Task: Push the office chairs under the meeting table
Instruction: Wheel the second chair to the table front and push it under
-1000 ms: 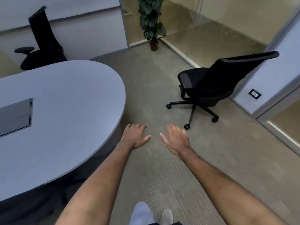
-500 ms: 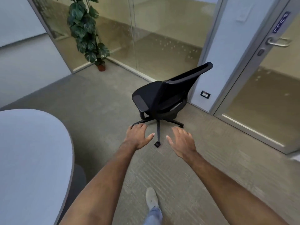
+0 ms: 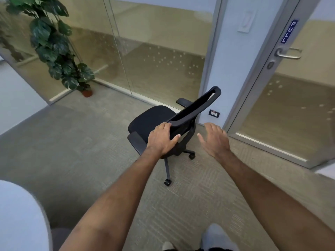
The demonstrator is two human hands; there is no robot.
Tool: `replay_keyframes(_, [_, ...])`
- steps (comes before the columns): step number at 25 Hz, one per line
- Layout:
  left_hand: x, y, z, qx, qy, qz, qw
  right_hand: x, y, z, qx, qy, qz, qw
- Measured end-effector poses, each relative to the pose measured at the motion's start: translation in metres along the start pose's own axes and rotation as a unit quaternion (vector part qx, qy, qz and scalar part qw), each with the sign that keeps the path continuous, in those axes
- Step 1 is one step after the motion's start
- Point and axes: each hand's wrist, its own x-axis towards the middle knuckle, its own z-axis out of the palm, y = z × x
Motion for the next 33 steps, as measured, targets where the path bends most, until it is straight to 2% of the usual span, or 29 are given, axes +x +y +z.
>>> replay_keyframes(5, [0.085, 0.030, 0.013, 0.015, 0.014, 0.014, 1.000, 0.097, 0.034, -0.011, -0.010, -0.006, -0.043, 0.999])
replay_keyframes(13, [0.192, 0.084, 0.060, 0.022, -0.095, -0.117, 0.988, 0.262, 0.105, 0.003, -0.061, -0.119, -0.249, 0.959])
replay_keyframes(17, [0.199, 0.092, 0.071, 0.034, -0.086, -0.176, 0.980, 0.312, 0.124, 0.014, -0.093, -0.124, -0.350, 0.924])
replay_keyframes(20, [0.188, 0.086, 0.072, 0.055, -0.072, -0.215, 0.972, 0.328, 0.126, 0.023, -0.049, -0.112, -0.423, 0.898])
replay_keyframes(24, [0.184, 0.076, 0.067, 0.082, -0.056, -0.251, 0.963, 0.334, 0.116, 0.029, -0.013, -0.108, -0.446, 0.888])
replay_keyframes(33, [0.188, 0.045, 0.057, 0.088, -0.031, -0.251, 0.964, 0.364, 0.094, 0.044, -0.007, -0.103, -0.468, 0.878])
